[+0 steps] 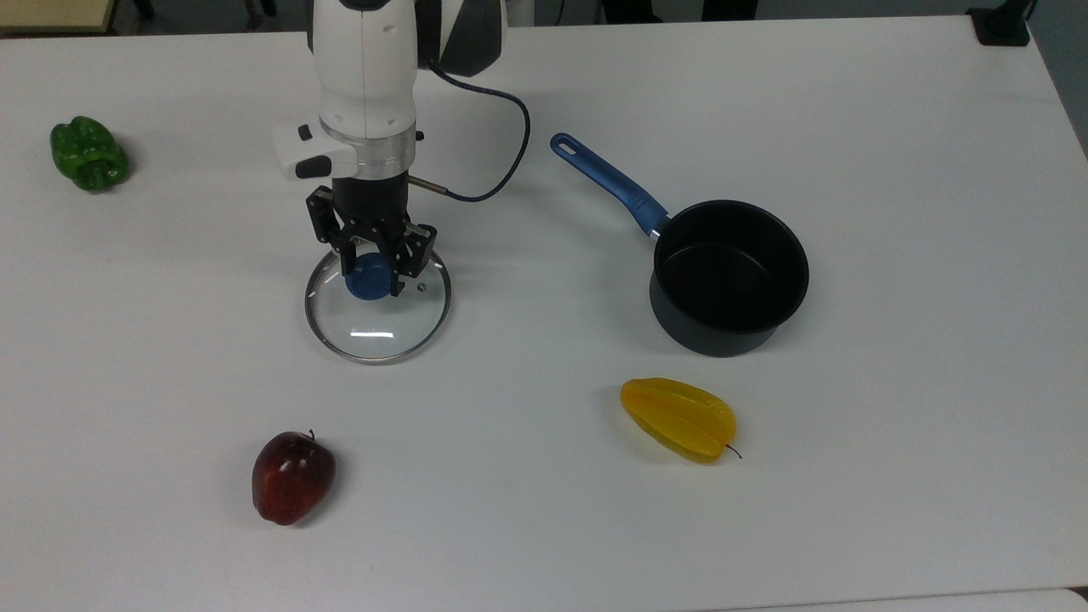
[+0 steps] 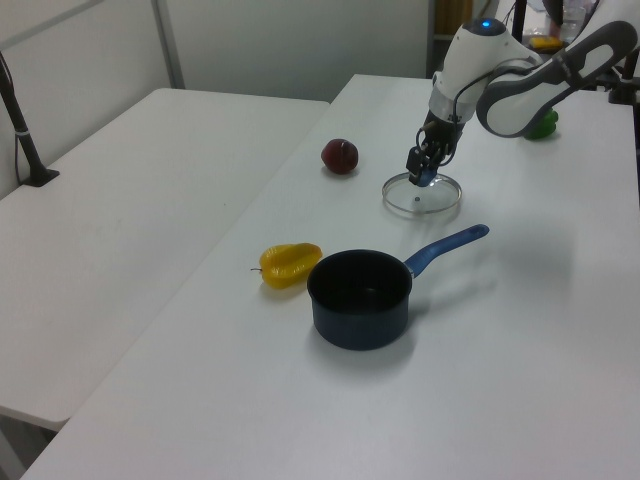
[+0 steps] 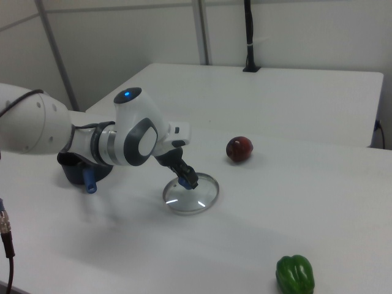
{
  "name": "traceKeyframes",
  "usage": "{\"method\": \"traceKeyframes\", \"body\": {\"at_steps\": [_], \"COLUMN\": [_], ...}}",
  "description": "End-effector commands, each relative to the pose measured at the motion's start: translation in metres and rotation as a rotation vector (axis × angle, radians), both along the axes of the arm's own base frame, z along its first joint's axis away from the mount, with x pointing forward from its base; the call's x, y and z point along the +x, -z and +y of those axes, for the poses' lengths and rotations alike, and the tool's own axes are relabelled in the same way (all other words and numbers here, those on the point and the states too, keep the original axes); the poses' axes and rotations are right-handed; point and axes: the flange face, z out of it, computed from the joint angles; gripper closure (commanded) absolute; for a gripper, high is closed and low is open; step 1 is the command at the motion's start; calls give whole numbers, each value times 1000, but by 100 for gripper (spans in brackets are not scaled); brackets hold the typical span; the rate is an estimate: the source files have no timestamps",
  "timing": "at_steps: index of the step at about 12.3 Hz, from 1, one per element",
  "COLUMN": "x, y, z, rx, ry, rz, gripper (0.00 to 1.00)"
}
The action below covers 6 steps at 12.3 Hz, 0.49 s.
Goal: Open lid
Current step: 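Lower the lid onto the table and open the gripper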
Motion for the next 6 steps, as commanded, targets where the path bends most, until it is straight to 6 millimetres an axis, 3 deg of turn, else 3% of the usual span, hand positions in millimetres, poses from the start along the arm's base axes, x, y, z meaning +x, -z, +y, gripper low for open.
{"method": "traceKeyframes", "body": {"at_steps": [1, 2, 3, 6], "x": [8, 8, 8, 10], "y": [3, 3, 3, -15], "z": [-8, -9, -9, -11], "rx": [-21, -21, -20, -34], "ry": [-22, -21, -19, -29], "rz": [-27, -27, -26, -42], "gripper": [56, 37, 0, 0]}}
